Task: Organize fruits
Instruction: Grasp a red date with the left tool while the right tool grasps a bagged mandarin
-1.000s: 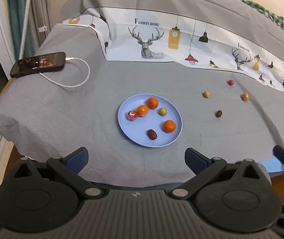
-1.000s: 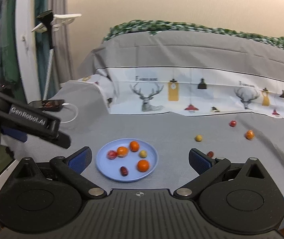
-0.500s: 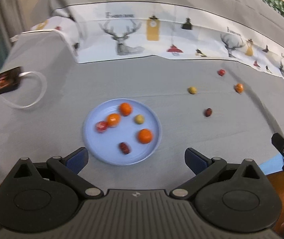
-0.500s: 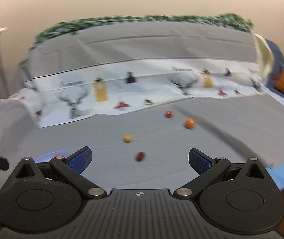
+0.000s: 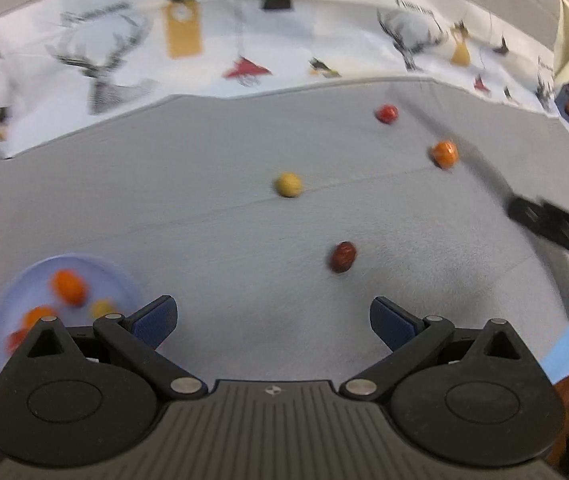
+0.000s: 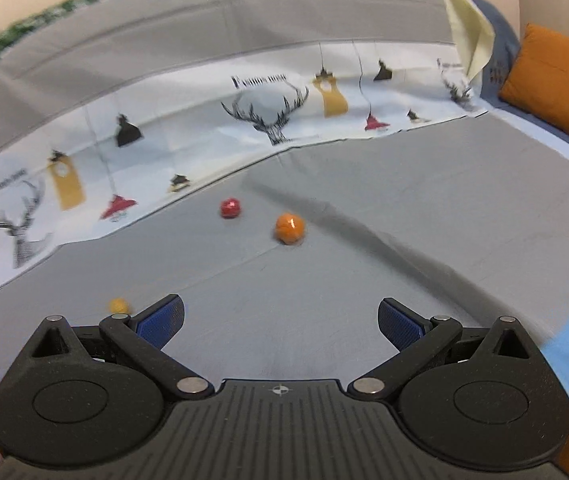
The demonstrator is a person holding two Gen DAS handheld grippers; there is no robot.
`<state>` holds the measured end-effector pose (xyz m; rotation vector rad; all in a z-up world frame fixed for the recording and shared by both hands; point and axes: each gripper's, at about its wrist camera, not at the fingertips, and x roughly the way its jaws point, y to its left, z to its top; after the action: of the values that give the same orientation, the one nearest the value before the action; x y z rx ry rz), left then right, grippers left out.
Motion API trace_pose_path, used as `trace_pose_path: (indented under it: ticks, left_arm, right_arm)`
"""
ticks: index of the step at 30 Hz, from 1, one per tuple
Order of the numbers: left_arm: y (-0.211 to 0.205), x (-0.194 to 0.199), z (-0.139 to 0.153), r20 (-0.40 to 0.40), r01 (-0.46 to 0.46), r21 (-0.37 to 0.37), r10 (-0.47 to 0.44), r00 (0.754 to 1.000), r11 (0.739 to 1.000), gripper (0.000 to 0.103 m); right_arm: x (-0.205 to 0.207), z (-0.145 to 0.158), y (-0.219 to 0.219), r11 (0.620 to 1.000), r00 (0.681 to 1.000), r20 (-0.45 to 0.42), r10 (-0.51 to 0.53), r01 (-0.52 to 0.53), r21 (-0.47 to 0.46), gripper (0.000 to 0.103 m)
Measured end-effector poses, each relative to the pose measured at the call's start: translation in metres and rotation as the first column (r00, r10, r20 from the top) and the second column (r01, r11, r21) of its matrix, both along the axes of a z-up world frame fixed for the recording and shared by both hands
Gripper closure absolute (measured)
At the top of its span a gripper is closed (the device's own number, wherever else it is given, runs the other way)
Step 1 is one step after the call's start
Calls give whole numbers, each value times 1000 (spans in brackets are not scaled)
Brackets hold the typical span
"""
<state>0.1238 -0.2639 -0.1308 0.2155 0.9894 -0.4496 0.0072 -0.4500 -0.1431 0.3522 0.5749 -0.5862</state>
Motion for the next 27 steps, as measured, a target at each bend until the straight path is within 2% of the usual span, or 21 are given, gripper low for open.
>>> trace_pose_path:
  ticks: [4,8,11,13,14,15,18,19,20,21,22,24,27]
  left_arm:
    - [-38,27,-40,-7,33,39,-32,999,999,0]
    - [-61,45,-65,4,70,55,-70,998,996,0]
    - [-72,54,-83,-15,88,80,-87,996,993,0]
    - [-78,62,-97,-54,101,115,-96,994,988,0]
    - [-79,64,-102,-61,106,120,-99,993,987,0]
    - [-78,63,-101,-43,104,104,-100,994,989,0]
    - [-80,63,-102,-27,105,113,-102,994,988,2]
    - [-80,62,-99,-25,110,100,-108,994,989,20]
    - [-79,59,-95,-12,126,76,-126,992,989,37]
    - [-78,55,-89,7,159,69,-160,987,985,81]
    - [-80,52,-86,4,196,80,-197,980,977,81]
    - [-76,50,-80,8,194,61,-195,981,979,81]
    - [-69,46,-68,24,197,62,-199,980,978,81]
  right_arm:
    - [60,-36,-43,1000,999,-32,9,-10,-14,1]
    - [112,-75,-76,997,992,-115,-48,42,-57,1]
    - [138,-98,-92,999,989,-136,-50,47,-27,1]
    - [154,-110,-99,998,986,-158,-53,47,-38,0]
    - [159,-113,-99,995,987,-149,-59,46,-86,1]
    - [163,-115,-99,992,989,-140,-58,41,-119,1]
    - [171,-117,-101,991,991,-117,-58,43,-127,1]
    - [170,-116,-99,991,993,-107,-44,30,-129,4]
    - [167,-114,-96,990,996,-90,-25,13,-137,26]
    - [166,-111,-92,987,996,-92,-12,-3,-159,62]
    - [167,-107,-88,985,993,-117,-7,-13,-172,64]
    - [163,-101,-86,986,989,-142,-40,16,-165,64]
    - [141,-83,-83,992,991,-110,-71,58,-112,64]
